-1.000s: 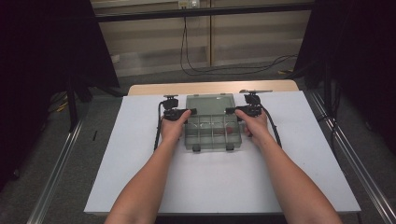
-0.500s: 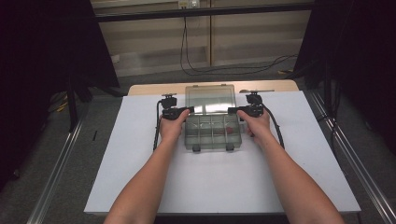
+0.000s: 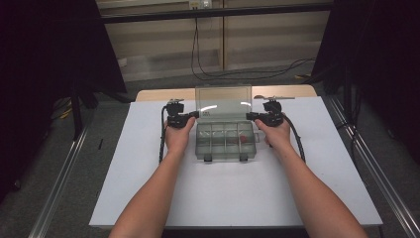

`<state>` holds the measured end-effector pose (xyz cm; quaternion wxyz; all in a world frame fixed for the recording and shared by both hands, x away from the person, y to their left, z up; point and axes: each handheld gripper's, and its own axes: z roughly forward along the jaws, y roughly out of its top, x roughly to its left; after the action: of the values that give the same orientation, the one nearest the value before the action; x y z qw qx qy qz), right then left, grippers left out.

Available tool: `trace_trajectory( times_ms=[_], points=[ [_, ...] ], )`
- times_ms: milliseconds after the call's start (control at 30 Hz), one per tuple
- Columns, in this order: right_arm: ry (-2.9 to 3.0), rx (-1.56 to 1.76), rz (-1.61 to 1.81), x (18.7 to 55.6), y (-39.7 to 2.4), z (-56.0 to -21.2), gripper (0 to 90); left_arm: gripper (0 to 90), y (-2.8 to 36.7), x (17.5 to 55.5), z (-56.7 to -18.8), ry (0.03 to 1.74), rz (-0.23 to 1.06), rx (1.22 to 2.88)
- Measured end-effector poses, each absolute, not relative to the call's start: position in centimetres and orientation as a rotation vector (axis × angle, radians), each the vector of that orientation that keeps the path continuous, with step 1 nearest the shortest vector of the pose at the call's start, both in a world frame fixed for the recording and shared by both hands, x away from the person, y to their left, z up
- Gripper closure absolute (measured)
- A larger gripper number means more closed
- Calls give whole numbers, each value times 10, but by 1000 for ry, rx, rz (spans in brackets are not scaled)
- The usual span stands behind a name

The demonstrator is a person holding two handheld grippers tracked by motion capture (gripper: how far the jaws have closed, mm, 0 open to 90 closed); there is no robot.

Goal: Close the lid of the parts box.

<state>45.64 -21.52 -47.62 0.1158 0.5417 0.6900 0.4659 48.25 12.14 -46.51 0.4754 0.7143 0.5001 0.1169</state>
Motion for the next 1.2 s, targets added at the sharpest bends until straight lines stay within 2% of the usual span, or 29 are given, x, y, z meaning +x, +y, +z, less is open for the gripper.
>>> trace_trajectory(
  times_ms=[233, 500, 767, 1000, 1100, 1200],
  points=[
    [2048, 1549, 1325, 459, -215, -471, 706, 863, 124, 476, -465, 1157, 332, 1771],
    [2000, 1583, 1398, 469, -221, -457, 740, 865, 124, 474, -465, 1125, 359, 1782],
    [2013, 1558, 1348, 471, -220, -451, 850, 863, 125, 474, -466, 1120, 347, 1771],
    [2003, 1492, 1309, 464, -216, -449, 860, 817, 127, 479, -464, 1127, 310, 1743],
    [1982, 1470, 1301, 461, -214, -450, 860, 771, 130, 487, -455, 1125, 289, 1702],
    [1961, 1453, 1301, 457, -212, -450, 860, 773, 130, 494, -441, 1118, 293, 1695]
  ],
)
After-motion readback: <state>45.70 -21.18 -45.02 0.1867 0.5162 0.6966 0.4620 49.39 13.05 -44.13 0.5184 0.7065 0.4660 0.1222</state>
